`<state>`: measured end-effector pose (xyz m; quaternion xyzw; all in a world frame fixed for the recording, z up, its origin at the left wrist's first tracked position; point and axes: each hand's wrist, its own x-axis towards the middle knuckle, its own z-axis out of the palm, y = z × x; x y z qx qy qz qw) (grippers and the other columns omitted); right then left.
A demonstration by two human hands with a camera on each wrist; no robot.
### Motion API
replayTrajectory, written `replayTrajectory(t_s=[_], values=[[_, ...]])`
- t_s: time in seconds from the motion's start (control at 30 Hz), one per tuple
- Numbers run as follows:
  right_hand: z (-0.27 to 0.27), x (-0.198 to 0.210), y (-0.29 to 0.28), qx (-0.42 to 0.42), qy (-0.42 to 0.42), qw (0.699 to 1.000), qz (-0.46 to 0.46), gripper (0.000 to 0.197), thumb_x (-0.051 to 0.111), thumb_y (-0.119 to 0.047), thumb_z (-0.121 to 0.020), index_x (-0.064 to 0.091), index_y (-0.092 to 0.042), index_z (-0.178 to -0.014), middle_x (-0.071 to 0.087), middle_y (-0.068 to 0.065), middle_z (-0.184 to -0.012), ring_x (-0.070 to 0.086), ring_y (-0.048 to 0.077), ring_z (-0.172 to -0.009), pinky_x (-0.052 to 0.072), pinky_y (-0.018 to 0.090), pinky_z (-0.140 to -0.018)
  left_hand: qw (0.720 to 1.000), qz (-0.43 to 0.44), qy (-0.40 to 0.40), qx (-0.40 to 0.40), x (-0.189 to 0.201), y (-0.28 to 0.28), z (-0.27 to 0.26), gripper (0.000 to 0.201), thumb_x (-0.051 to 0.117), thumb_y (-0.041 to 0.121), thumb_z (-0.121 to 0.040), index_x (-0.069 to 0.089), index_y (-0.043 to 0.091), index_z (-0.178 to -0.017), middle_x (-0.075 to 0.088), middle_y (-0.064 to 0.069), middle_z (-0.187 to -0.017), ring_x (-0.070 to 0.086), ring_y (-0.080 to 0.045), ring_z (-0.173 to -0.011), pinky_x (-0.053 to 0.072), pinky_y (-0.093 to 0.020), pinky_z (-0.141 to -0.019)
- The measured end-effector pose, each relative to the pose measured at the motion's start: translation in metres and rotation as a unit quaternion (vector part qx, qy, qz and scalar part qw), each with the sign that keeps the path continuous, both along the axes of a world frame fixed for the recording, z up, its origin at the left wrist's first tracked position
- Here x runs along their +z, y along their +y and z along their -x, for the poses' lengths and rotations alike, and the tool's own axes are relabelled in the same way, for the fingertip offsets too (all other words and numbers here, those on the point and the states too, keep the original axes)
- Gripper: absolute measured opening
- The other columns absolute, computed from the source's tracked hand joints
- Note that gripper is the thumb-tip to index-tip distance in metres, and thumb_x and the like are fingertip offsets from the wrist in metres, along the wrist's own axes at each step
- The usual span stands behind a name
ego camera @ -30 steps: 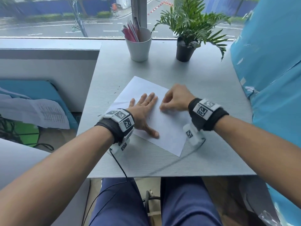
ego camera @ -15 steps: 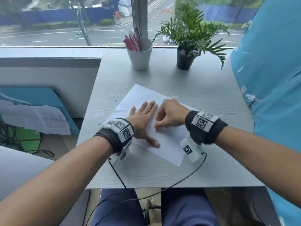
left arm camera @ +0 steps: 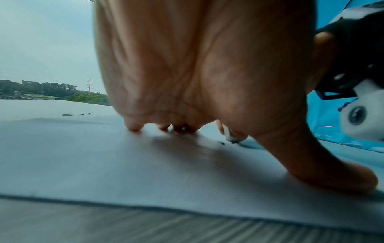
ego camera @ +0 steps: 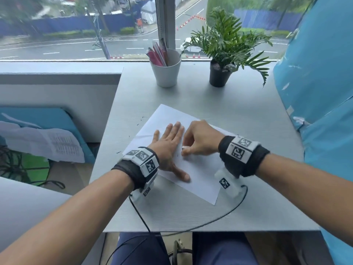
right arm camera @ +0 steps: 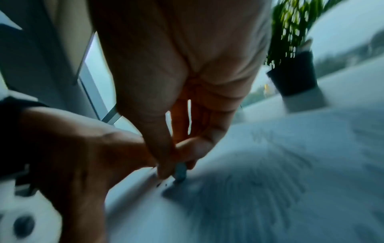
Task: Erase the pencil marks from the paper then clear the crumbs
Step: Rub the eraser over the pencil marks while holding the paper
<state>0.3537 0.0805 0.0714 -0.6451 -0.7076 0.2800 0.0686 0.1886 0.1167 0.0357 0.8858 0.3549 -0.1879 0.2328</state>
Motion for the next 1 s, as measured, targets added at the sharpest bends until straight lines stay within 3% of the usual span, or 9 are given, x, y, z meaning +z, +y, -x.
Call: replayTrajectory(t_s=[0.13, 0.27, 0.4, 0.53, 0.6, 0.7, 0.8, 0.87, 1.0], values=[[-0.025, 0.007, 0.024, -0.121, 0.005, 0.992, -0.034, 0.016, 0.082, -0.028, -0.07, 0.08, -0.014, -0.077, 0.075, 0.001, -0.072, 0.065, 0.009, -0.064, 0.047, 0.018, -0.062, 1.0, -0.005, -0.001, -0.001, -0.001, 0.001, -0.002, 0.166, 0.076, 0.084, -0.043, -0.029, 0.016, -0.152, -0.037, 0.003, -0.158, -0.033, -0.019, -0.145, -0.013, -0.055, -0.12], [0.001, 0.0, -0.001, 0.004, -0.007, 1.0, 0.0, 0.018, 0.078, -0.027, -0.069, 0.077, -0.01, -0.072, 0.073, 0.005, -0.067, 0.066, 0.015, -0.062, 0.05, 0.024, -0.06, 1.0, -0.005, 0.0, -0.001, -0.004, 0.001, -0.001, 0.166, 0.076, 0.085, -0.044, -0.03, 0.015, -0.151, -0.038, 0.003, -0.158, -0.034, -0.019, -0.145, -0.013, -0.056, -0.12], [-0.027, 0.008, 0.027, -0.129, 0.003, 0.99, -0.063, 0.017, 0.081, -0.027, -0.071, 0.08, -0.012, -0.079, 0.075, 0.001, -0.075, 0.064, 0.009, -0.066, 0.051, 0.021, -0.069, 1.0, -0.01, -0.002, 0.001, -0.005, 0.003, -0.002, 0.166, 0.075, 0.085, -0.043, -0.029, 0.016, -0.152, -0.037, 0.003, -0.158, -0.034, -0.019, -0.145, -0.014, -0.056, -0.119], [0.021, 0.001, -0.017, 0.01, 0.02, 1.0, -0.012, 0.021, 0.075, -0.02, -0.071, 0.065, -0.017, -0.053, 0.059, -0.013, -0.048, 0.053, 0.003, -0.047, 0.039, 0.011, -0.052, 1.0, -0.008, 0.007, -0.006, -0.006, 0.001, -0.002, 0.165, 0.075, 0.085, -0.045, -0.032, 0.016, -0.151, -0.041, 0.002, -0.156, -0.037, -0.021, -0.143, -0.018, -0.055, -0.117], [0.01, -0.001, -0.01, -0.018, 0.021, 1.0, -0.001, 0.016, 0.078, -0.024, -0.07, 0.07, -0.016, -0.06, 0.063, -0.012, -0.052, 0.057, 0.002, -0.051, 0.042, 0.011, -0.054, 1.0, -0.006, 0.004, -0.005, -0.004, 0.002, -0.001, 0.166, 0.075, 0.086, -0.044, -0.031, 0.016, -0.151, -0.04, 0.002, -0.157, -0.036, -0.019, -0.144, -0.016, -0.056, -0.118], [-0.01, -0.003, 0.004, -0.132, 0.049, 0.988, -0.057, 0.014, 0.081, -0.026, -0.069, 0.077, -0.013, -0.07, 0.07, -0.003, -0.063, 0.063, 0.009, -0.061, 0.049, 0.021, -0.061, 1.0, -0.008, 0.004, -0.003, -0.005, 0.003, -0.001, 0.166, 0.074, 0.086, -0.043, -0.029, 0.017, -0.152, -0.037, 0.003, -0.158, -0.034, -0.018, -0.145, -0.014, -0.055, -0.119], [0.017, -0.006, -0.022, -0.057, 0.048, 0.997, -0.034, 0.013, 0.076, -0.024, -0.07, 0.074, -0.012, -0.066, 0.07, -0.002, -0.062, 0.062, 0.01, -0.056, 0.048, 0.022, -0.056, 1.0, -0.014, 0.008, -0.008, -0.005, 0.001, -0.001, 0.165, 0.075, 0.085, -0.045, -0.03, 0.015, -0.152, -0.038, 0.002, -0.157, -0.034, -0.018, -0.145, -0.015, -0.055, -0.119], [0.019, -0.005, -0.036, -0.04, 0.041, 0.998, 0.005, 0.013, 0.079, -0.027, -0.07, 0.076, -0.014, -0.072, 0.071, -0.005, -0.066, 0.065, 0.008, -0.062, 0.05, 0.019, -0.06, 1.0, -0.017, 0.009, -0.009, -0.005, 0.0, -0.001, 0.164, 0.075, 0.085, -0.046, -0.029, 0.016, -0.152, -0.038, 0.003, -0.158, -0.034, -0.018, -0.145, -0.015, -0.054, -0.119], [-0.021, -0.007, -0.037, -0.169, 0.026, 0.985, -0.03, 0.011, 0.08, -0.027, -0.073, 0.073, -0.018, -0.073, 0.065, -0.008, -0.07, 0.06, 0.01, -0.072, 0.043, 0.02, -0.068, 1.0, -0.014, -0.009, -0.01, -0.003, 0.003, 0.004, 0.155, 0.07, 0.086, -0.053, -0.024, 0.018, -0.154, -0.033, 0.005, -0.16, -0.032, -0.016, -0.146, -0.016, -0.052, -0.12]])
